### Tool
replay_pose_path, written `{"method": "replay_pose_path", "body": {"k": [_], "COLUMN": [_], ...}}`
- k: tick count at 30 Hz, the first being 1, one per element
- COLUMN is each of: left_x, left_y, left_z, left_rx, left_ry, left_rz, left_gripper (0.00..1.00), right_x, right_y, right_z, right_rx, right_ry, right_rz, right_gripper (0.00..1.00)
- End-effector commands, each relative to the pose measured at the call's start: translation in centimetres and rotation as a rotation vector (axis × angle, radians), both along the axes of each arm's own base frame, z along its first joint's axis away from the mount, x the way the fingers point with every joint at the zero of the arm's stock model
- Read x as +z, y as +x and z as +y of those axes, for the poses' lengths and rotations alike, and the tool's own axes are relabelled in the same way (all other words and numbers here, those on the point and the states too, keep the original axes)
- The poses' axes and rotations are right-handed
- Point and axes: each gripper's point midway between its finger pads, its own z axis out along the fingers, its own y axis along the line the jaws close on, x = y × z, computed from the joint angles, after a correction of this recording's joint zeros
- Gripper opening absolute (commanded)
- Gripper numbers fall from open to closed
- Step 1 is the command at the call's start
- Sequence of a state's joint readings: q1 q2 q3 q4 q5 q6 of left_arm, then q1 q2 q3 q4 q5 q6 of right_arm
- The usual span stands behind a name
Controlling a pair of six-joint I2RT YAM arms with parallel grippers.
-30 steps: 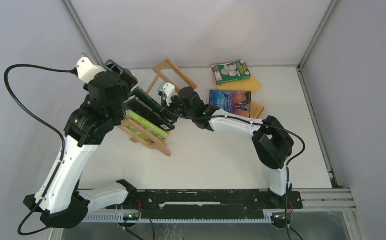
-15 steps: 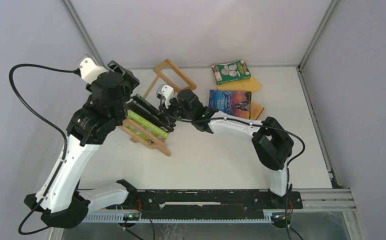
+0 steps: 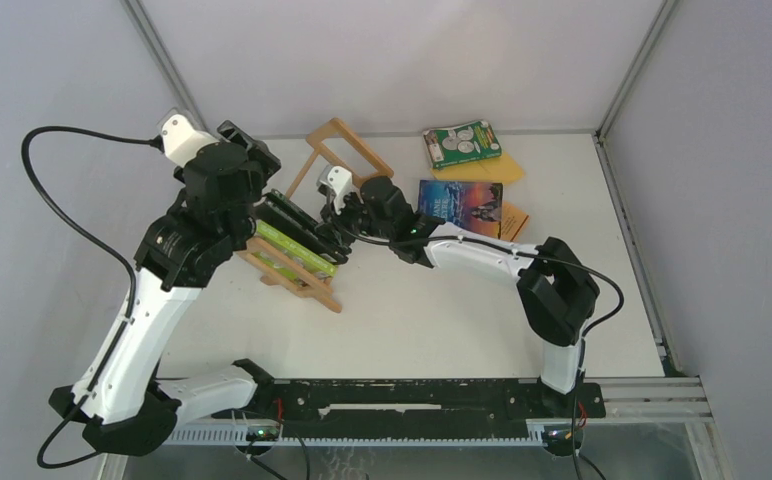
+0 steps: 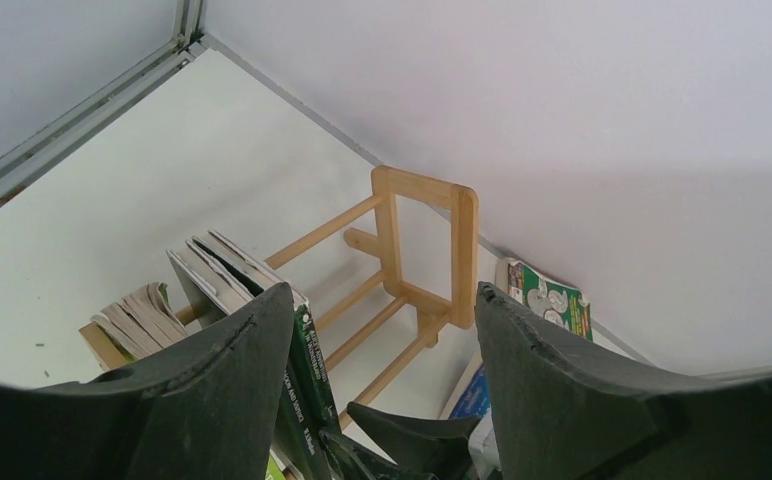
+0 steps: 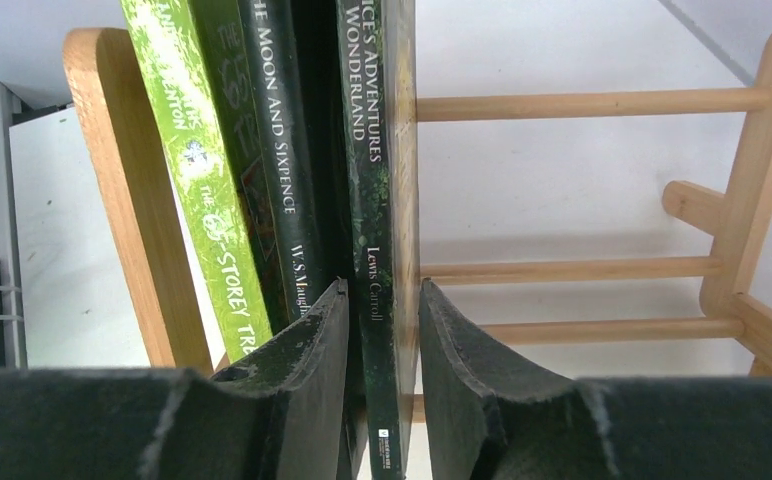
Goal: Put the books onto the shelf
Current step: Place the book on the shelf, then adjust the book on the shelf.
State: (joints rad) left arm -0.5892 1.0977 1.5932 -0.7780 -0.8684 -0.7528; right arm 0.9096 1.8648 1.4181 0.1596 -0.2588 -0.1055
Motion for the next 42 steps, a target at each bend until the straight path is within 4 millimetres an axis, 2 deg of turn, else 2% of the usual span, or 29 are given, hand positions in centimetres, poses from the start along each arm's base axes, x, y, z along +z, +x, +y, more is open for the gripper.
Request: {"method": "replay_pose_path", "body": {"k": [1,7,11,14,16,20,22,28,32,36,37,42], "left_x": [1.5,1.7,1.5,0.9,0.1,-2.3,-3.5,-5.5,-7.5,-10.3,-11.2,-14.4], "left_y": [0.2,0.4,0.4,0.4,0.4,0.5,0.4,-0.4,-1.1,-1.9,-2.0,-2.4], "left_z": [-0.3,-0.3,0.1,0.3,0.4,0.3,0.2,0.3,0.3,0.0,-0.1,-0.9], "left_rx": [-0.004,0.001,0.021,0.030,0.031,0.024,0.017,0.000,-0.012,-0.039,-0.047,-0.088], "left_ry": [-0.026,-0.017,-0.002,0.012,0.020,0.017,0.011,0.009,-0.008,-0.033,-0.039,-0.057], "left_rz": [-0.048,-0.049,-0.039,-0.023,-0.007,0.030,0.047,0.079,0.106,0.136,0.146,0.181], "left_gripper": [0.71,0.71,0.73,0.73,0.74,0.74,0.74,0.74,0.73,0.72,0.71,0.69], "right_x": [5.4,6.6,8.2,9.2,9.1,7.9,7.6,4.8,2.0,-0.5,-0.6,-3.1], "right_y": [-0.5,-0.6,-0.4,0.8,2.2,4.7,6.1,9.1,10.4,10.5,10.5,9.5], "right_z": [-0.4,-1.0,-1.5,-2.3,-2.8,-2.6,-2.2,-0.1,0.6,1.9,2.3,4.1], "right_rx": [-0.006,-0.015,-0.036,-0.078,-0.106,-0.152,-0.170,-0.182,-0.183,-0.149,-0.136,-0.085], "right_ry": [0.083,0.090,0.120,0.153,0.162,0.150,0.135,0.110,0.078,0.042,0.041,0.006], "right_rz": [-0.080,-0.090,-0.105,-0.099,-0.069,-0.016,-0.006,0.100,0.202,0.277,0.288,0.366], "right_gripper": [0.38,0.39,0.38,0.38,0.35,0.21,0.18,0.12,0.08,0.06,0.05,0.04]}}
